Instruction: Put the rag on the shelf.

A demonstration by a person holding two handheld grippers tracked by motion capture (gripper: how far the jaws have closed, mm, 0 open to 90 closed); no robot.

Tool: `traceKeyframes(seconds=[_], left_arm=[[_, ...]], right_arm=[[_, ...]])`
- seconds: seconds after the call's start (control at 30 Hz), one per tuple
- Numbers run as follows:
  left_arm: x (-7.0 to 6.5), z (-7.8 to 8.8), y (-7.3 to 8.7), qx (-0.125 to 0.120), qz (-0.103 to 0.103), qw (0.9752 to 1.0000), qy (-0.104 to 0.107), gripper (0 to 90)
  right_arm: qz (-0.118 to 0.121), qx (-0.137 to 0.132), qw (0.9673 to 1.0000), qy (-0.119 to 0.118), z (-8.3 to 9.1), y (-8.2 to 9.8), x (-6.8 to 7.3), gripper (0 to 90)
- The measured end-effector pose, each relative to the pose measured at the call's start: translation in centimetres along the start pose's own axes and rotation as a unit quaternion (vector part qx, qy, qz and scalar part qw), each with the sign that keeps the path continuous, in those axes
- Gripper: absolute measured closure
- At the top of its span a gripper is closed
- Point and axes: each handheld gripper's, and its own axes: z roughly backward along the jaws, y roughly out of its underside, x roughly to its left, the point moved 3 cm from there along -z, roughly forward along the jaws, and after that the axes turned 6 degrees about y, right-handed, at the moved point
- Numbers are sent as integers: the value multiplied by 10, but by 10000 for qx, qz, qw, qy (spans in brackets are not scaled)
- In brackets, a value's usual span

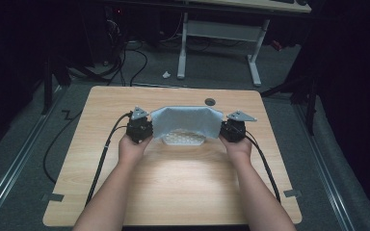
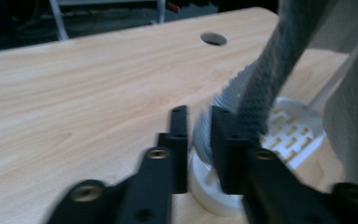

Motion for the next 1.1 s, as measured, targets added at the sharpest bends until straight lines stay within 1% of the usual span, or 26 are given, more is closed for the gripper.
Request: traceKeyframes(seconds=[0.07,0.2,0.4,0.53,0.57,0.67,0.8,0.9,0.97,1.07,1.1], left_arm=[[2,2,0,-30,82,10000,-3,728],[6,7,0,-88,98,9999,-111,694],[10,16,0,-120,106,9997,-180,690],[14,22,-1,-195,131,9995,-232,680],[17,26,-1,-204,147,9993,-278,678],[21,33,0,-243,158,9990,-334,673],[26,41,2,-243,123,9987,-420,668],[31,48,4,-282,174,9983,-484,667],[34,52,7,-289,186,9980,-529,667],[36,56,8,-245,156,9979,-572,667],[37,61,10,-239,122,9979,-592,666]], right_arm=[[-26,-16,10000,18,1,-1,-2,810],[-10,-62,10000,60,5,-4,-5,807],[-8,-69,9999,158,11,-6,-12,787],[44,-73,9998,190,14,-7,-15,787],[37,-96,9997,223,17,-8,-17,787],[60,-115,9995,274,20,-9,-20,787],[64,-157,9994,298,25,-10,-22,787],[97,-178,9993,312,29,-10,-23,787],[90,-250,9991,335,32,-9,-25,787],[62,-209,9991,364,34,-7,-26,787],[69,-189,9991,371,36,-5,-28,786]])
